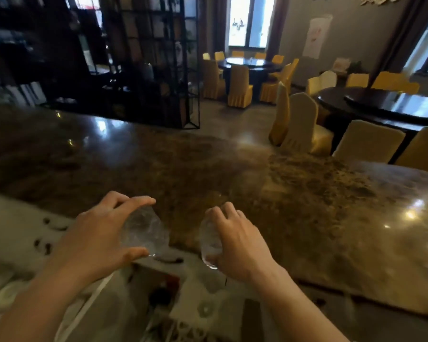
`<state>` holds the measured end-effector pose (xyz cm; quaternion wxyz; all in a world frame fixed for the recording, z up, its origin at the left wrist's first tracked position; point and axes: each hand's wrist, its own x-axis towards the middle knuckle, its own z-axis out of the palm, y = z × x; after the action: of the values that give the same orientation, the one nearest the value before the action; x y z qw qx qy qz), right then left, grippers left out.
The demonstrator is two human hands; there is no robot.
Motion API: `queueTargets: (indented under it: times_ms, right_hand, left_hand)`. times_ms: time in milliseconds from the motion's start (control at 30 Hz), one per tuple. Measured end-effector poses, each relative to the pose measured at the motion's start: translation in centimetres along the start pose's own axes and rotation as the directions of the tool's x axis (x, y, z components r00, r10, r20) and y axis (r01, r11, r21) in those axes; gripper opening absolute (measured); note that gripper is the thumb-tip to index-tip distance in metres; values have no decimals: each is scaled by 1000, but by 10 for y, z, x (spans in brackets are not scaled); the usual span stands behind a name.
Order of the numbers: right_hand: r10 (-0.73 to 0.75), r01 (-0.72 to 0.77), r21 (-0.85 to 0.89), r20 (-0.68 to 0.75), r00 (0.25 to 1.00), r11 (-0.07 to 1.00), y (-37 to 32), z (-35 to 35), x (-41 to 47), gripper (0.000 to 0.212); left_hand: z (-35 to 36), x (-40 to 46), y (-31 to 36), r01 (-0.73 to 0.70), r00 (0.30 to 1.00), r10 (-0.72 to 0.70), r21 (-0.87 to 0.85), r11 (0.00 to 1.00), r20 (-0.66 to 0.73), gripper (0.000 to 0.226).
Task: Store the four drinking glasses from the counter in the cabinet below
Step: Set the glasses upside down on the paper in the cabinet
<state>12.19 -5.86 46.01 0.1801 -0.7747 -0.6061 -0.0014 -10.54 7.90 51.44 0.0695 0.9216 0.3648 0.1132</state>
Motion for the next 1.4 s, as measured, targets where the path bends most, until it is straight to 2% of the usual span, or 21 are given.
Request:
queueTargets:
  times_ms: [133,233,333,433,533,633,800,933,1067,1100,1200,1300,1400]
  right_hand:
    - [-49,42,65,102,994,997,-51,41,-35,87]
    - [-3,-21,98,236,972,995,-65,77,-65,85]
    - [76,-112,70,386,919,991,-61,115,-96,74]
    - [135,-163,22,460,878,986,-43,162,-127,69]
    - [217,-232,-31,492,843,972,-14,207,-147,71]
    - [288,-278,-98,514,808,956,21,253,-153,74]
    - [347,-326,-131,484,804,936,99,335,-163,87]
    - [387,-365,-141,472,792,920,154,391,-166,88]
    - [397,-415,-79,497,772,906,202,452,-172,47]
    - [405,-432,-68,503,763,899,214,471,-174,45]
    - [441,-489,-55,527,726,871,246,531,-181,66]
    - [430,-488,28,432,793,872,270,585,-174,85]
    - [424,-448,13,300,855,894,296,628,-167,87]
  left_hand:
    - [28,-80,-33,118,991,-113,-71,990,71,94]
    - [64,-122,-41,194,975,-175,-133,972,140,89]
    - [110,-155,-39,283,939,-240,-159,946,246,89]
    - [164,-177,-32,374,890,-291,-198,906,351,92]
    - [220,-186,-20,401,861,-305,-175,899,408,94]
    - [283,-184,-6,389,847,-282,-164,907,450,93]
    - [406,-165,23,415,841,-285,-209,886,460,99]
    - [496,-150,38,389,863,-259,-242,889,434,93]
    - [585,-143,41,299,888,-179,-236,925,424,94]
    - [611,-140,38,273,895,-160,-230,934,416,94]
    - [683,-128,32,220,901,-116,-208,953,419,91]
    - [749,-112,22,155,912,-73,-174,972,403,83]
    - [797,-95,4,25,920,27,-128,992,392,87]
